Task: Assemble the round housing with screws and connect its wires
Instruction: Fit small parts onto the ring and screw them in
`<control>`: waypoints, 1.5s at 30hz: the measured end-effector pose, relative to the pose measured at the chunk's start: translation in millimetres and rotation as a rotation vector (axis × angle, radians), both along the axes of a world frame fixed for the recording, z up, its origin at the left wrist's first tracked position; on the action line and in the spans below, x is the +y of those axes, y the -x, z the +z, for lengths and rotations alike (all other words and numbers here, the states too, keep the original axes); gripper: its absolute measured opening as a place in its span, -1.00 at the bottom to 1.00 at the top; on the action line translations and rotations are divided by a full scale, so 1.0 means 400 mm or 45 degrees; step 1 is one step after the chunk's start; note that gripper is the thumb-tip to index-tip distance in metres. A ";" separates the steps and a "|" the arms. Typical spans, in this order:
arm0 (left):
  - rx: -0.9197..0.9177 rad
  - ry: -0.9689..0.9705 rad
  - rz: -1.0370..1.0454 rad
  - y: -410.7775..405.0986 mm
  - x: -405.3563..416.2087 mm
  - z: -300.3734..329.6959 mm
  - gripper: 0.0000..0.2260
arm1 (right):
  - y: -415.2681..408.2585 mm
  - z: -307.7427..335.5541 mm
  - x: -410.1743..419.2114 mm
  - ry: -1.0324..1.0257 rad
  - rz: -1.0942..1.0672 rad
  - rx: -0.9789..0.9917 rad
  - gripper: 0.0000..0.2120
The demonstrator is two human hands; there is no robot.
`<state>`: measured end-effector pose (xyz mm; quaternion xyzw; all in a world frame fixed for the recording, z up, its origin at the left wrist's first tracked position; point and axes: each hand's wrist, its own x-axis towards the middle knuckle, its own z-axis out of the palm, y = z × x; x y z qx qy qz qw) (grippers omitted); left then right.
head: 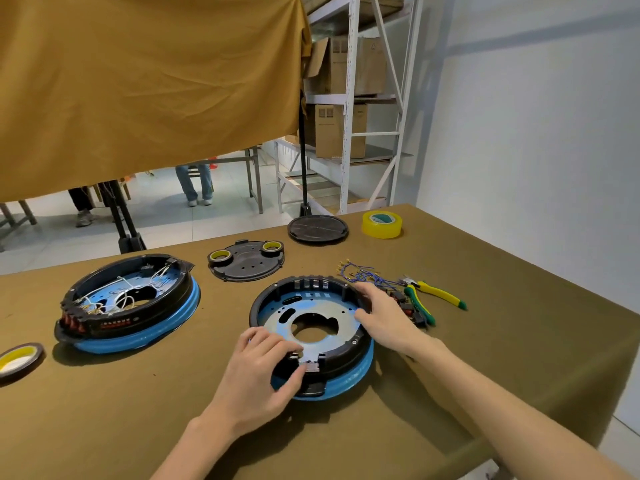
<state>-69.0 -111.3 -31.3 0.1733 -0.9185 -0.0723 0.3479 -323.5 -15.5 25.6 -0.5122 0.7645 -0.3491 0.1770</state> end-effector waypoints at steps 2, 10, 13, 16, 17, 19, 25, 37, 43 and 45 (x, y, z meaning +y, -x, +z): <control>-0.046 0.002 -0.014 0.005 -0.005 0.018 -0.79 | -0.031 -0.010 0.011 0.163 0.018 0.213 -0.63; -0.523 -0.104 -0.077 0.000 -0.044 0.104 -0.48 | -0.078 0.070 0.049 -0.352 0.593 0.491 -0.67; -0.654 -0.094 -0.119 0.004 -0.053 0.132 -0.58 | -0.091 0.086 0.044 -0.377 0.682 0.671 -0.77; -0.739 -0.118 -0.102 0.012 -0.049 0.146 -0.61 | -0.089 0.097 0.037 -0.418 0.762 0.637 -0.83; -0.757 -0.133 -0.084 0.013 -0.045 0.148 -0.58 | -0.083 0.104 0.033 -0.448 0.773 0.620 -0.82; -0.788 -0.132 -0.064 0.016 -0.039 0.149 -0.56 | -0.074 0.118 0.021 -0.513 0.801 0.629 -0.81; -0.908 0.095 0.085 0.076 0.030 0.142 -0.51 | -0.028 0.140 0.001 -0.674 0.813 0.675 -0.82; -0.852 -0.255 -0.271 0.197 -0.012 0.131 -0.57 | 0.007 0.053 -0.034 -0.539 -0.039 0.269 -0.74; -1.011 -0.218 -0.187 0.214 -0.022 0.079 -0.38 | 0.018 0.123 -0.068 -0.683 0.176 0.410 -0.61; -0.983 -0.206 -0.185 0.215 -0.027 0.076 -0.38 | 0.007 0.121 -0.074 -0.670 0.129 0.406 -0.62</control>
